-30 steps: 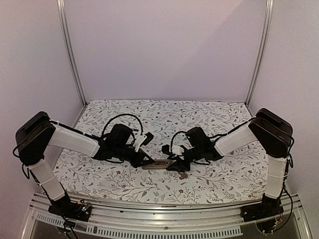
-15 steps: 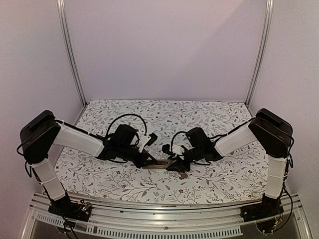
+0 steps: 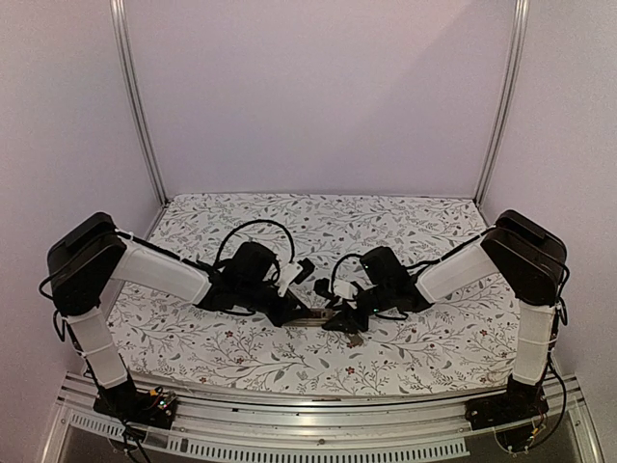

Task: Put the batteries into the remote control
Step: Load the battery into the battery compartment.

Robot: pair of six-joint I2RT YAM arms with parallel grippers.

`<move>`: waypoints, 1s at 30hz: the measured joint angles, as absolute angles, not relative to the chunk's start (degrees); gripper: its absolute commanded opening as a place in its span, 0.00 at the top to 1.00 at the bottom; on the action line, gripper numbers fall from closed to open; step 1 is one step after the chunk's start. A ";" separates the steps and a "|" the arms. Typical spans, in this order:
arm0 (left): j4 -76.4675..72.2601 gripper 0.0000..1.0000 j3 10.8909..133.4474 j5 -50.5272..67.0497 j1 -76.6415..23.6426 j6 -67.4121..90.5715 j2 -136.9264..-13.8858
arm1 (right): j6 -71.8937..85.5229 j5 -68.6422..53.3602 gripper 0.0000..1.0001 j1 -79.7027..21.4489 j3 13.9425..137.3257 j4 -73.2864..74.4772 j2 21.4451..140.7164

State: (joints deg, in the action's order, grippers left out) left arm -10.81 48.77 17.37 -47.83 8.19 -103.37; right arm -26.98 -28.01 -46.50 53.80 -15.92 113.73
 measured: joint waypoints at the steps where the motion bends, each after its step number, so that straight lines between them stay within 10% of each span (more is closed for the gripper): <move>1: -10.81 1.00 48.82 17.04 -47.94 7.97 -103.42 | -26.92 -28.01 0.71 -46.50 53.80 -15.94 113.73; 30: -14.48 1.00 46.06 15.25 -47.57 5.10 -103.42 | -26.89 -27.14 0.72 -46.46 53.54 -15.90 113.25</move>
State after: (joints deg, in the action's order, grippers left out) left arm -14.48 46.06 15.25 -47.57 5.10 -103.42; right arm -26.89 -27.14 -46.46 53.54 -15.90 113.25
